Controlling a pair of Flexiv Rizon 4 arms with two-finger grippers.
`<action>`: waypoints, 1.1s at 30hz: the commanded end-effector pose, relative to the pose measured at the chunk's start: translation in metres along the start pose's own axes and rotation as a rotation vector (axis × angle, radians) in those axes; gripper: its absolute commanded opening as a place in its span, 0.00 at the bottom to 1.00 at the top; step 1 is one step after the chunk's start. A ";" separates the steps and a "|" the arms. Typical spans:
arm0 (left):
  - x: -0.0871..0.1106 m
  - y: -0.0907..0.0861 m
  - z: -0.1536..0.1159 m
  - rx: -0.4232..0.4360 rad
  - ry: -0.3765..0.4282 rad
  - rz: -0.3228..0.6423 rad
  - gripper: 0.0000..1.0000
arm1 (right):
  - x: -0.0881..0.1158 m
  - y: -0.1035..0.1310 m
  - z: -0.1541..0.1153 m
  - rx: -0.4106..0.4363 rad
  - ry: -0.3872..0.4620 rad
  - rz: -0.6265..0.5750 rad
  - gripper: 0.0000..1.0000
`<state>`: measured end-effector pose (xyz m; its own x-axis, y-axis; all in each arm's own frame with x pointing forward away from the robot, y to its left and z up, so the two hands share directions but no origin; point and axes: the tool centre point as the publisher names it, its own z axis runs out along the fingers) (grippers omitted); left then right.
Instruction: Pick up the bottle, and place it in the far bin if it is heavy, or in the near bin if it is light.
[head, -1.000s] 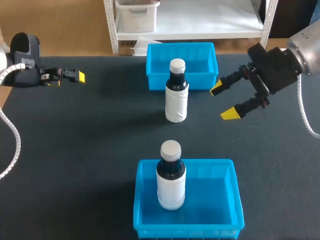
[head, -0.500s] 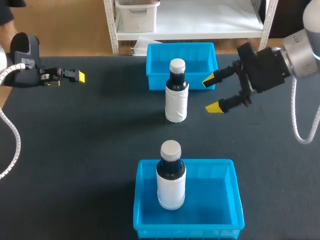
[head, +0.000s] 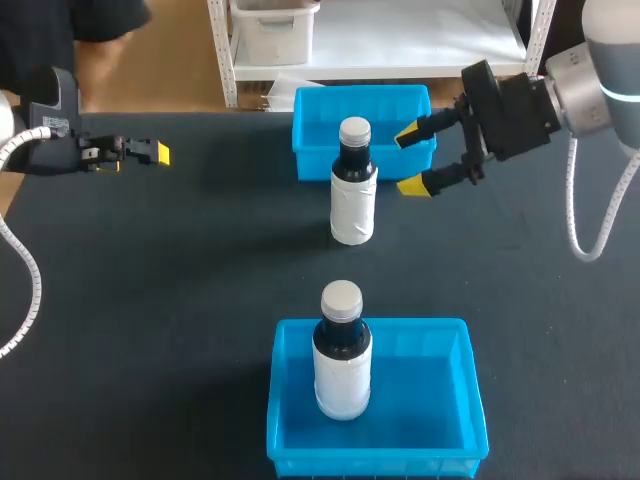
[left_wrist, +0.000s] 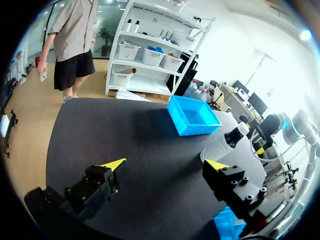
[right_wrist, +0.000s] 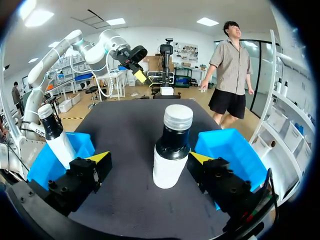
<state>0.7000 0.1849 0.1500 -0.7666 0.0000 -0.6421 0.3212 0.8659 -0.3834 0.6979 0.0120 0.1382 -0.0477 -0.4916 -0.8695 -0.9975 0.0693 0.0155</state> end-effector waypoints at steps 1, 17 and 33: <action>0.000 0.000 0.000 0.000 0.000 0.000 1.00 | -0.007 -0.018 0.012 -0.024 -0.014 -0.011 1.00; 0.000 0.000 0.000 0.000 0.000 0.000 1.00 | -0.014 -0.040 0.042 -0.021 -0.026 -0.003 1.00; 0.000 0.000 0.000 0.000 0.000 0.000 1.00 | -0.018 -0.043 0.063 -0.034 -0.029 0.000 1.00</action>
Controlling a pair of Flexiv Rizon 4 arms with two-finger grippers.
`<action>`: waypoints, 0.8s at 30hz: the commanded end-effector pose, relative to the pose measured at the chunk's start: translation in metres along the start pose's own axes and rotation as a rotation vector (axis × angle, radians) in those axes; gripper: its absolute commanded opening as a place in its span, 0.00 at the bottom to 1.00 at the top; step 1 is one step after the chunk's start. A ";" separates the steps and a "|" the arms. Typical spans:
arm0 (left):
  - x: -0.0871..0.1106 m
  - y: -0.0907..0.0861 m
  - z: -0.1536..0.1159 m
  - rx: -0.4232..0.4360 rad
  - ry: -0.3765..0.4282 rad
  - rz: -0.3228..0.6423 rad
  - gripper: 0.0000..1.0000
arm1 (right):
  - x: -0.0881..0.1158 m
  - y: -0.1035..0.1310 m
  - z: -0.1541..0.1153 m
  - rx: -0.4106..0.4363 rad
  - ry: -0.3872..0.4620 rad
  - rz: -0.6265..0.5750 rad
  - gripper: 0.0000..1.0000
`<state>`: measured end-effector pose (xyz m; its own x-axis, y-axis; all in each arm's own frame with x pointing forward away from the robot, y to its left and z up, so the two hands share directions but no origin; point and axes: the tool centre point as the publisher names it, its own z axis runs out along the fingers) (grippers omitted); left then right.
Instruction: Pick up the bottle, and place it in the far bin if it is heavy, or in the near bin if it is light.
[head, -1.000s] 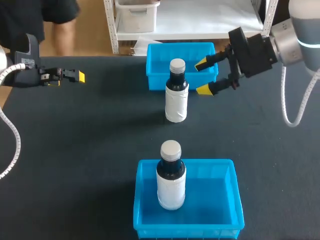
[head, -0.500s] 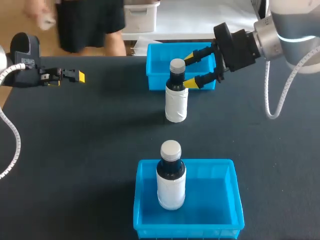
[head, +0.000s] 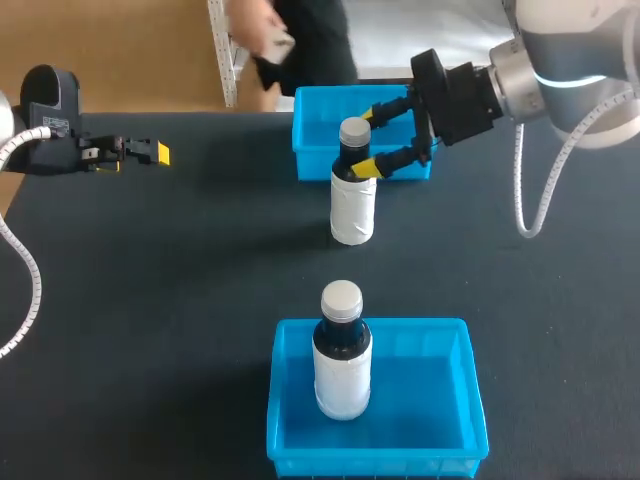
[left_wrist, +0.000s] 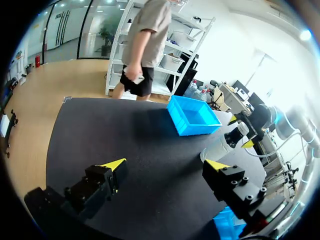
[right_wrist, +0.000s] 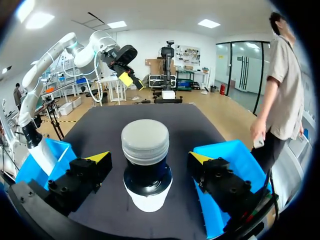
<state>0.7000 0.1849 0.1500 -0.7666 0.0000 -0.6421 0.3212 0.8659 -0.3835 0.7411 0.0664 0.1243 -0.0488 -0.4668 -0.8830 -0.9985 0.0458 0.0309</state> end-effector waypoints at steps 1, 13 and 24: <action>0.000 0.000 0.000 0.000 0.000 0.000 1.00 | -0.001 -0.004 0.007 -0.007 -0.001 -0.002 1.00; 0.000 0.000 0.000 0.000 0.000 0.000 1.00 | -0.002 -0.007 0.013 -0.018 -0.015 0.001 0.84; 0.000 0.000 0.000 0.000 0.000 0.000 1.00 | 0.002 -0.003 0.017 -0.031 -0.012 0.004 0.47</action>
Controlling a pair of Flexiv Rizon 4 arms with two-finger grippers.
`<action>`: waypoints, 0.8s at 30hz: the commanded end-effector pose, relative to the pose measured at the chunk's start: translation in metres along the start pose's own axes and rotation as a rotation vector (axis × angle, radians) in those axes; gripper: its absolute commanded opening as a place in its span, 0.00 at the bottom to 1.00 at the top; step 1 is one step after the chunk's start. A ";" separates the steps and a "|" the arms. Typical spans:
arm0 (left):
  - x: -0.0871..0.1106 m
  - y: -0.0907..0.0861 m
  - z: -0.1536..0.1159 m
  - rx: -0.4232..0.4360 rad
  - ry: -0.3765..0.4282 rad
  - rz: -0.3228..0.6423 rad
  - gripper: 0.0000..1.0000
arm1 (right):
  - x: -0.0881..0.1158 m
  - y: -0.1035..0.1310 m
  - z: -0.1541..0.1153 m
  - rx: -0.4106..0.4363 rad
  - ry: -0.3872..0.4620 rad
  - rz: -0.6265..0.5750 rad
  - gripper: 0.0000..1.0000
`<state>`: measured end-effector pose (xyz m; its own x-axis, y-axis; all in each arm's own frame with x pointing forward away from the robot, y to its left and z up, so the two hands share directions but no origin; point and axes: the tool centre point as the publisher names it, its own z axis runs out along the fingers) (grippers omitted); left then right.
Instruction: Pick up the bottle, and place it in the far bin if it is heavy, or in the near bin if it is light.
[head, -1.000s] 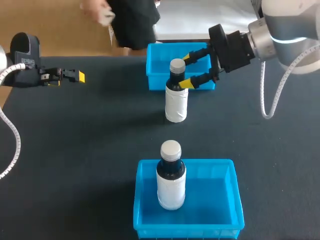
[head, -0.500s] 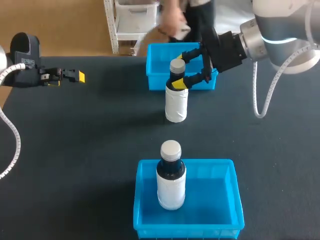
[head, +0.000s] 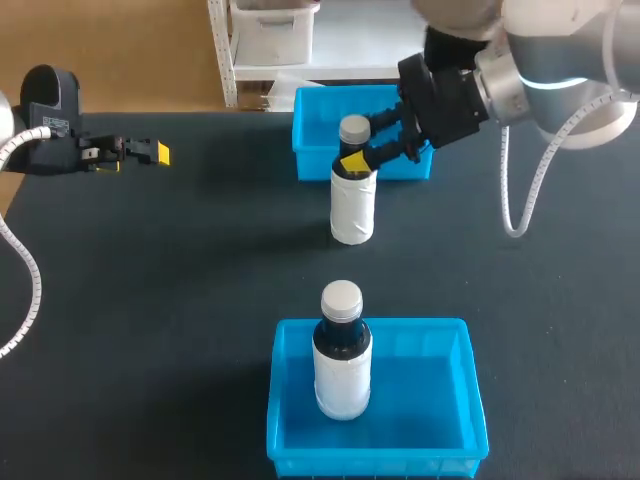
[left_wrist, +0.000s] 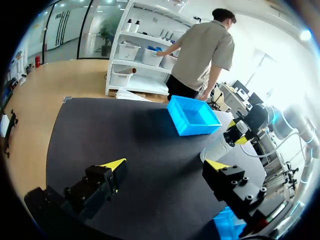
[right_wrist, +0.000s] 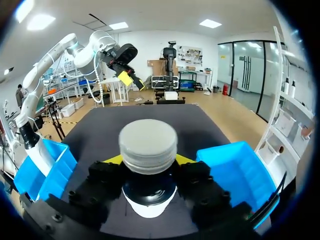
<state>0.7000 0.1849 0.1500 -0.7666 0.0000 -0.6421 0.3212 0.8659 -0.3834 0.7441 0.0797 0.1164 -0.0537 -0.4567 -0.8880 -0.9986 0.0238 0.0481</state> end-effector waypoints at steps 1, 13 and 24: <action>0.000 0.000 0.000 0.000 0.000 0.000 1.00 | 0.001 0.000 0.001 -0.004 -0.001 -0.001 0.47; 0.000 0.000 0.000 0.000 0.000 0.000 1.00 | 0.002 0.006 0.000 -0.008 -0.006 -0.005 0.31; 0.000 0.000 0.000 0.000 0.000 0.000 1.00 | -0.010 0.013 -0.031 0.033 -0.026 -0.028 0.00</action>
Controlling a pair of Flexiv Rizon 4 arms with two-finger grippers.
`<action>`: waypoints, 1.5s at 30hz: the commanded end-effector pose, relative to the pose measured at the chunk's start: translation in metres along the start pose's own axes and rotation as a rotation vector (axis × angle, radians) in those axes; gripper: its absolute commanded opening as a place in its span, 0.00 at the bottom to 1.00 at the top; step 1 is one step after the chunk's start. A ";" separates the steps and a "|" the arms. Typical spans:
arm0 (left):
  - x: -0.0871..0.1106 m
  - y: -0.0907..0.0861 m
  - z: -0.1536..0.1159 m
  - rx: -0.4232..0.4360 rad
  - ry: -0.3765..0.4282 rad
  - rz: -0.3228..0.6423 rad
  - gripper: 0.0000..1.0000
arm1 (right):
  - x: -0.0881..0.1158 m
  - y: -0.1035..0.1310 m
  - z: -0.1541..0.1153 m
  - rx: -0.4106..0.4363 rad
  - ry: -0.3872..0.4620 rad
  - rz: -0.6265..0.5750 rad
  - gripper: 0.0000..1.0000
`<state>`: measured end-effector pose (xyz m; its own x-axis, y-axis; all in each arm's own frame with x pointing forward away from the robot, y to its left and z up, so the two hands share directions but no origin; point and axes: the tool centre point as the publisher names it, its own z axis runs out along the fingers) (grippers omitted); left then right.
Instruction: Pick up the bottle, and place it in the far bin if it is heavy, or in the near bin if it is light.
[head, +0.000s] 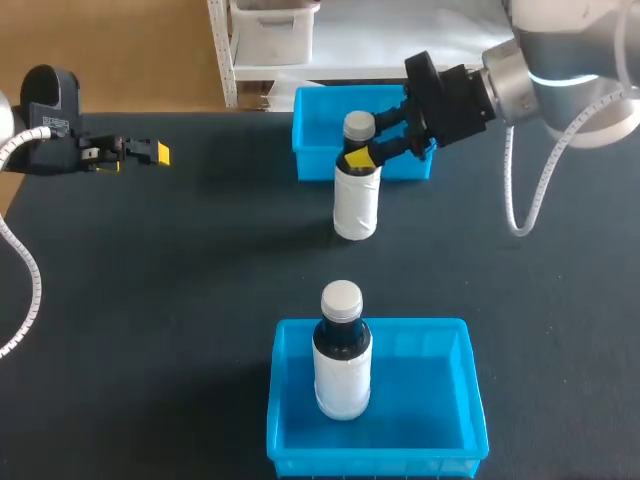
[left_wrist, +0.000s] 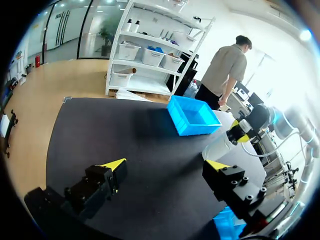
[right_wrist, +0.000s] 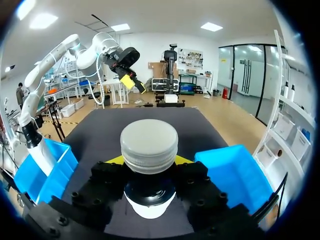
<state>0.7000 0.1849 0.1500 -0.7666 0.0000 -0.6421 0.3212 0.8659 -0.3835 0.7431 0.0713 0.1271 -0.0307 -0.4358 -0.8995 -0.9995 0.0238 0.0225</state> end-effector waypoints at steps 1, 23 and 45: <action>0.000 0.000 0.000 0.000 0.000 0.000 1.00 | -0.008 0.013 -0.024 0.028 -0.003 -0.008 0.00; 0.000 0.000 0.000 0.000 0.000 0.000 1.00 | -0.055 0.101 -0.135 0.041 -0.045 -0.086 0.00; 0.000 0.000 0.000 0.000 0.000 0.000 1.00 | -0.070 0.224 -0.158 -0.072 -0.058 -0.109 0.00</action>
<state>0.7000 0.1849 0.1500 -0.7666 0.0000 -0.6421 0.3212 0.8659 -0.3834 0.5378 -0.0344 0.2644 0.0784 -0.3737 -0.9242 -0.9919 -0.1220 -0.0348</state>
